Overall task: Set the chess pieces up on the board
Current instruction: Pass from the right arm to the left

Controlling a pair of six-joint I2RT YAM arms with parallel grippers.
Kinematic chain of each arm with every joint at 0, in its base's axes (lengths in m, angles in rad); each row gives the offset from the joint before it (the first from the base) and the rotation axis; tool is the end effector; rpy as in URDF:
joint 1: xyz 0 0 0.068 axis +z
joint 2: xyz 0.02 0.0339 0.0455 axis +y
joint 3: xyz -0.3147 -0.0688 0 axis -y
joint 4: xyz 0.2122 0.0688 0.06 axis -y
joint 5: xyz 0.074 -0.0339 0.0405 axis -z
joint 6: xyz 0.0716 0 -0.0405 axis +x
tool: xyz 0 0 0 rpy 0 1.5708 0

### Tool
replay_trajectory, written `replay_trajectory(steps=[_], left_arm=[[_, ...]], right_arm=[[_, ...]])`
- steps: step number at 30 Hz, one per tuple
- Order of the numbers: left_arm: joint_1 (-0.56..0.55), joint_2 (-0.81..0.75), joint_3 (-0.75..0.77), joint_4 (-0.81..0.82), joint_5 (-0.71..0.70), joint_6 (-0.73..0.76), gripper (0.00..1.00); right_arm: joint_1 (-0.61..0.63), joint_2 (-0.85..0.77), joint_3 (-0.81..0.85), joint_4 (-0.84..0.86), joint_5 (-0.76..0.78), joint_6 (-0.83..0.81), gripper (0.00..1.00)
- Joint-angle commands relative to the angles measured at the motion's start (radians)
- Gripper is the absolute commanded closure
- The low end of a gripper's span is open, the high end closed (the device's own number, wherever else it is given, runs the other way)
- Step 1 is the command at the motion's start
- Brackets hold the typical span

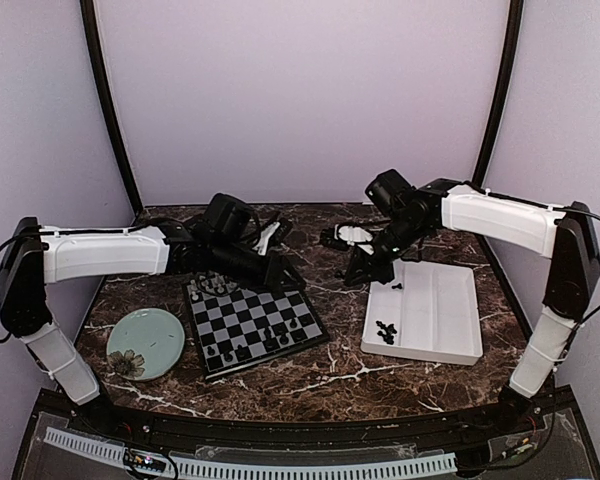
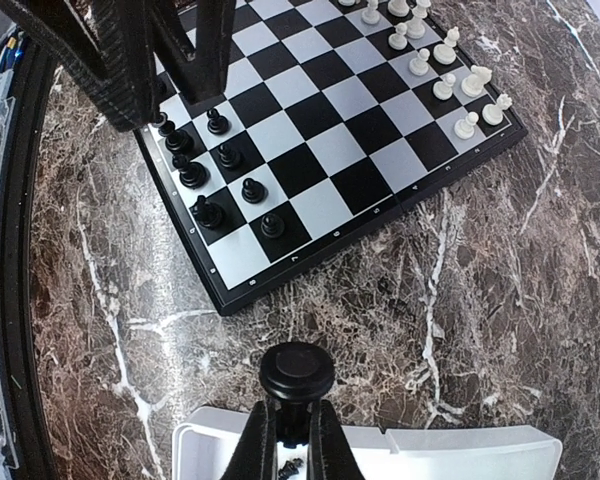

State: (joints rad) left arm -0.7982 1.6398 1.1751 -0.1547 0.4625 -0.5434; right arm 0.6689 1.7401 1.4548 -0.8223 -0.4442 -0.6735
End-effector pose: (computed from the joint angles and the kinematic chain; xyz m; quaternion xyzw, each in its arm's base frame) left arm 0.2359 -0.2878 0.3058 0.2141 0.8450 -0.4367 0.2225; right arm 0.2598 0.2446 0.2975 -0.6300 0.7120 0.2139 0.2244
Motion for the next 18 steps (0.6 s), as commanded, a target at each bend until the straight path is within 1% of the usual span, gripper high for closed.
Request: replay_trajectory(steps=[1, 5, 9, 18], left_arm=[[0.004, -0.011, -0.026, 0.162, 0.119, -0.061, 0.67], [0.004, 0.024, -0.018, 0.235, 0.167, -0.093, 0.62], [0.004, 0.054, 0.0, 0.255, 0.158, -0.113, 0.61], [0.004, 0.108, 0.026, 0.323, 0.203, -0.138, 0.61]], right_arm=[[0.026, 0.026, 0.048, 0.008, 0.005, 0.018, 1.0], [0.044, 0.033, 0.063, 0.004, 0.02, 0.012, 1.0], [0.06, 0.03, 0.074, -0.003, 0.03, 0.008, 1.0], [0.091, 0.029, 0.087, -0.032, 0.036, -0.02, 1.0]])
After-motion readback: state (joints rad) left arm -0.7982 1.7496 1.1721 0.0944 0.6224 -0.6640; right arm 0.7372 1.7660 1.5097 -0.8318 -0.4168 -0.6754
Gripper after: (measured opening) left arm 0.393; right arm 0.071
